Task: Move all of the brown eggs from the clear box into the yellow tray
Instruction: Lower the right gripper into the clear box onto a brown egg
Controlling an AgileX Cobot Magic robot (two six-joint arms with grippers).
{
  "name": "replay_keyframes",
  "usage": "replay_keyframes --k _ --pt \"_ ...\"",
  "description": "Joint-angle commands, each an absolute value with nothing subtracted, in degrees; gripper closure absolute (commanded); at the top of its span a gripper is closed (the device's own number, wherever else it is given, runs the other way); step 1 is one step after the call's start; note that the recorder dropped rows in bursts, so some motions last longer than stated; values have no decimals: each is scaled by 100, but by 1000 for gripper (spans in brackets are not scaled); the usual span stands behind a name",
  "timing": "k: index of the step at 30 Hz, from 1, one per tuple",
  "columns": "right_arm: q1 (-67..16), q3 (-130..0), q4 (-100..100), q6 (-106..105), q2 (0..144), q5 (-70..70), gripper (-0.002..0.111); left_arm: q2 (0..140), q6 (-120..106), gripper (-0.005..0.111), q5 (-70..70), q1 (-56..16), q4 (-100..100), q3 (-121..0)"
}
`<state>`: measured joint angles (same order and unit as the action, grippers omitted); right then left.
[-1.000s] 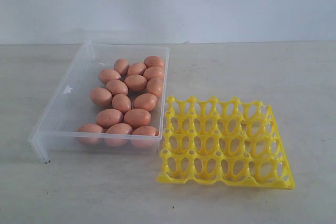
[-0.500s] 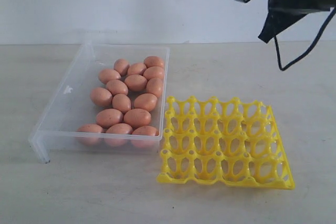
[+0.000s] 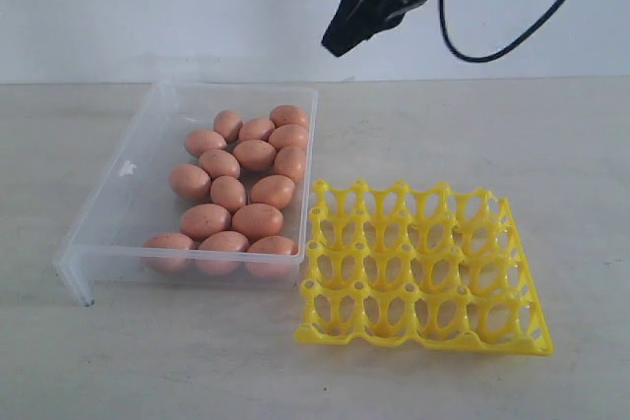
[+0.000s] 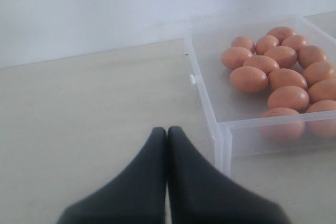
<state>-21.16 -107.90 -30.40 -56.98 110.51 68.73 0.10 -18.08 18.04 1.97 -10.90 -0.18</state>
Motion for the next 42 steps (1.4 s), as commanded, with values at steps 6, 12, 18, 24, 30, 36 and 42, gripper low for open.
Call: replay_keyframes --k 6,12,18,24,30,36,42 --pt "-2507 -10872 -3112 -6773 12358 6996 108 0 -1756 111 1789 147 -1134 0" --pt "-3010 -10861 -2846 -7681 12520 6493 68 0 -1756 111 1789 147 -1134 0" --pt "-3475 -10861 -2804 -7283 12800 5299 49 0 -1756 111 1789 147 -1134 0" --pt "-3510 -10861 -2838 -7256 13121 5524 49 0 -1756 111 1789 147 -1134 0" --pt "-3535 -10861 -2614 -7085 13331 5282 49 0 -1756 111 1789 147 -1134 0" --pt "-3535 -10861 -2460 -6899 13620 5239 49 0 -1756 111 1789 147 -1134 0" --pt "-3535 -10861 -2044 -6834 13795 5034 57 0 -1756 111 1789 147 -1134 0"
